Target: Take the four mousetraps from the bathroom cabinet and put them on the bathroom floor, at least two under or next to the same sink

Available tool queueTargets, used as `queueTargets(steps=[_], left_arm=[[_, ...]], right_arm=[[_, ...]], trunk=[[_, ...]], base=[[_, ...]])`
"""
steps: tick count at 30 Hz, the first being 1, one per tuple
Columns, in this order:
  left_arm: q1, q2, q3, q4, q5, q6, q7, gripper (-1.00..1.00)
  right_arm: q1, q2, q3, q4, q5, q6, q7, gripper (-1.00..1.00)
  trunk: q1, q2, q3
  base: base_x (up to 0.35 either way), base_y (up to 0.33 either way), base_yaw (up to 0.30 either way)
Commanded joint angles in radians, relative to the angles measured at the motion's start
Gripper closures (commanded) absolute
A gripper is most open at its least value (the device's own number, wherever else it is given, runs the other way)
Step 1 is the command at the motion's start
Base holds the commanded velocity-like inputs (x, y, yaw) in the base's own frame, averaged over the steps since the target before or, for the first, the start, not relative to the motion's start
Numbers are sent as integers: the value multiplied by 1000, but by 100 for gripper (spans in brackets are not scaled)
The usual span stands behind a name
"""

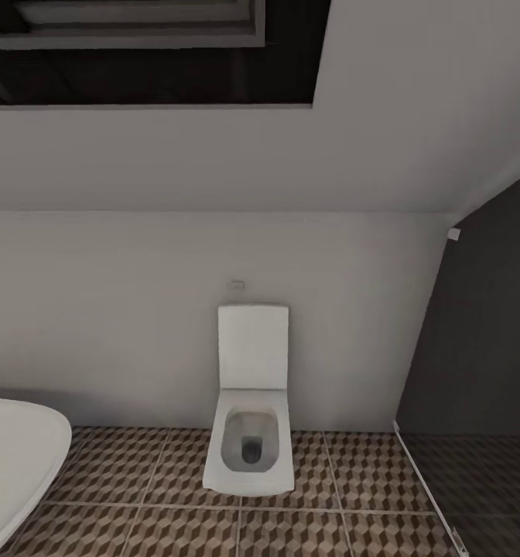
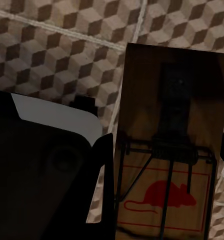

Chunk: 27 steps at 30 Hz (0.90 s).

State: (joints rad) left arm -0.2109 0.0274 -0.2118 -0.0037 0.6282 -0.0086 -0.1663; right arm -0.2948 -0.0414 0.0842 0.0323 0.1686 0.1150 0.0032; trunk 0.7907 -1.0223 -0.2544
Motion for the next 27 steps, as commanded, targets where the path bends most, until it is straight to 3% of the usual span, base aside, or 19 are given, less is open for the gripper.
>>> queueTargets(steps=[1,27], left_arm=[[-1,0,-9,1,7,-2,-4,100],[-1,6,-13,1,4,-2,-5,100]], right_arm=[[-1,0,8,1,3,2,3,100],[-1,0,8,1,3,2,3,100]], trunk=[[0,-1,-1],[0,-1,-1]], base=[[239,0,0],[216,0,0]])
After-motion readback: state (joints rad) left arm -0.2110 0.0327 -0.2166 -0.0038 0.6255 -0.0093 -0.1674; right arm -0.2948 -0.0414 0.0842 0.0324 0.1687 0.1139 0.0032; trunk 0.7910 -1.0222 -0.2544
